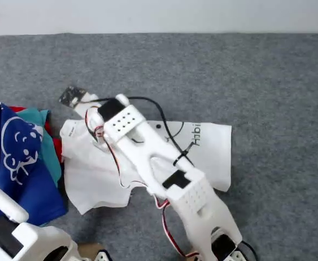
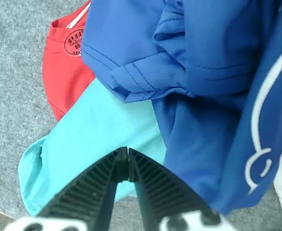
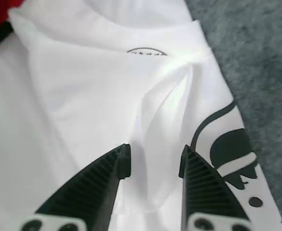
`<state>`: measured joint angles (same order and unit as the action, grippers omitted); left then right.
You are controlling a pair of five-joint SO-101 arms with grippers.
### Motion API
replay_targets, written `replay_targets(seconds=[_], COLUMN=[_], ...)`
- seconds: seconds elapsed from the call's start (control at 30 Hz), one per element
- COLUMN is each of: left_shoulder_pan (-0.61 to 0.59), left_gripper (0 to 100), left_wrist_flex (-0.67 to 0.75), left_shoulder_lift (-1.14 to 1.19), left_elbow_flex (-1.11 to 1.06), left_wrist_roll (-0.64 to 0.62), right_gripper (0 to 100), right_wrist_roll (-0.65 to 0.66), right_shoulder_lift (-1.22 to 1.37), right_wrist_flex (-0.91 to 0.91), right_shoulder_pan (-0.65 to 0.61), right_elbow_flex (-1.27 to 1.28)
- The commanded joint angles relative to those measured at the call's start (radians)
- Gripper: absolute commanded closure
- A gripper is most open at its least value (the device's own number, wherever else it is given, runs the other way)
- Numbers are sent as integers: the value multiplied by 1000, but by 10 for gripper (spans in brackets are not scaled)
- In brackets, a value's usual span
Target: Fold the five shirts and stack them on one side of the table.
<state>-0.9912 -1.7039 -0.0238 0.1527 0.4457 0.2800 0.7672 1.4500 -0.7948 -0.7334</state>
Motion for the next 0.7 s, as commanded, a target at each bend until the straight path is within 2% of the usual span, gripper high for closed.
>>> replay_targets(seconds=[0.0,0.27,0.4,0.67], left_shoulder_pan=[2,8,8,8], left_gripper=[994,994,994,994], left_wrist_flex=[17,17,21,23], left_shoulder_lift=[-38,-38,-38,-38], left_elbow_flex=[2,2,2,2], left_wrist_roll=[6,3,3,3], right_gripper=[831,831,831,831], right_wrist_roll=[-11,-9,-9,-9], right_shoulder_lift=[35,47,8,-104], right_wrist_flex=[-16,-8,15,174], right_shoulder_pan=[62,188,176,68], right_elbow_flex=[-23,-25,-25,-25])
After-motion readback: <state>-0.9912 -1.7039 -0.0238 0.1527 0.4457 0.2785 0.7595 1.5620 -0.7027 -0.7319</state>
